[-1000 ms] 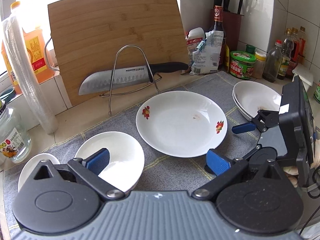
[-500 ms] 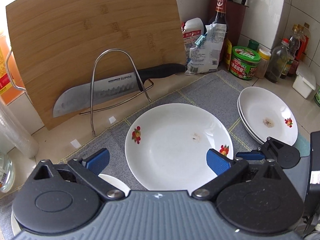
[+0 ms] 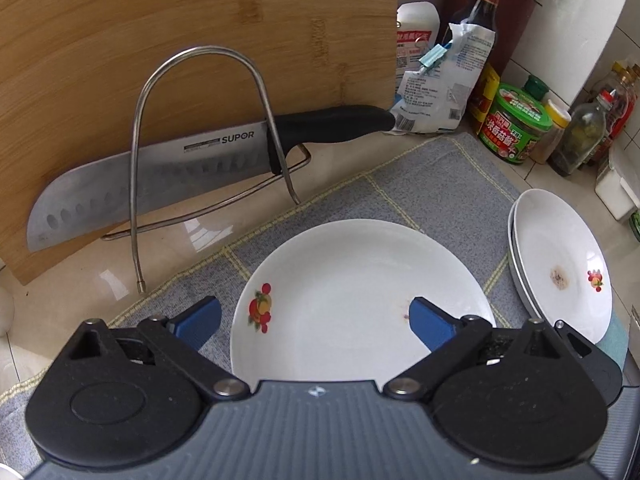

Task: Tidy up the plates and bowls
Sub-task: 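Move the left tool down to the rim of the white fruit-print plate, then close the left tool on the fruit-print plate's rim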

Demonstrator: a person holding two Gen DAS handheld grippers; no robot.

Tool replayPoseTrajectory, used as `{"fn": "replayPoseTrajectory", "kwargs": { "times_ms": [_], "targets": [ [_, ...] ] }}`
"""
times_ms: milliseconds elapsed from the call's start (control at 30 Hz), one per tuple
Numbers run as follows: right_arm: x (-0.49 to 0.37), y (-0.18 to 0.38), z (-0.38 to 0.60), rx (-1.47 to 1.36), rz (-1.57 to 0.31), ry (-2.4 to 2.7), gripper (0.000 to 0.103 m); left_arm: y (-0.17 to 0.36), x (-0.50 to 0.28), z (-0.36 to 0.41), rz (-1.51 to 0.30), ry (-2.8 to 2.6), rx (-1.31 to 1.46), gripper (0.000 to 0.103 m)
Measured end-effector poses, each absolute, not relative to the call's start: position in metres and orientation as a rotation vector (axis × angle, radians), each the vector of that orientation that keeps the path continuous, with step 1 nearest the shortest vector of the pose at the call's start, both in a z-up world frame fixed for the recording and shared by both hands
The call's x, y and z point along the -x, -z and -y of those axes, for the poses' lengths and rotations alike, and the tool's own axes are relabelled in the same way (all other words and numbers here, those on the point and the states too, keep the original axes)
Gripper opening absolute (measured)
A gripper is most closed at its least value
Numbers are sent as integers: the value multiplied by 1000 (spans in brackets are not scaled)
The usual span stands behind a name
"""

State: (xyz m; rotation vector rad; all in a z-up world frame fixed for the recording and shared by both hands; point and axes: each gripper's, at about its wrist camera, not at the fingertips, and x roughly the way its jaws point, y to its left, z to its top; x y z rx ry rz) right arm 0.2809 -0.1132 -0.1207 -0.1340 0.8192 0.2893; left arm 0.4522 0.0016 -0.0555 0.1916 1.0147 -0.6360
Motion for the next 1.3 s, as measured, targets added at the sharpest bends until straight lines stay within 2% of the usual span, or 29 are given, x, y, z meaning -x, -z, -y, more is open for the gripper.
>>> {"fn": "replayPoseTrajectory", "kwargs": {
  "times_ms": [500,1300],
  "targets": [
    [-285,123,113,134,-792,-294,103,77,-482,10,-1104,695,-210,82],
    [-291,125,113,137,-756,-310,103,83,-498,27,-1199,814,-345,77]
  ]
}}
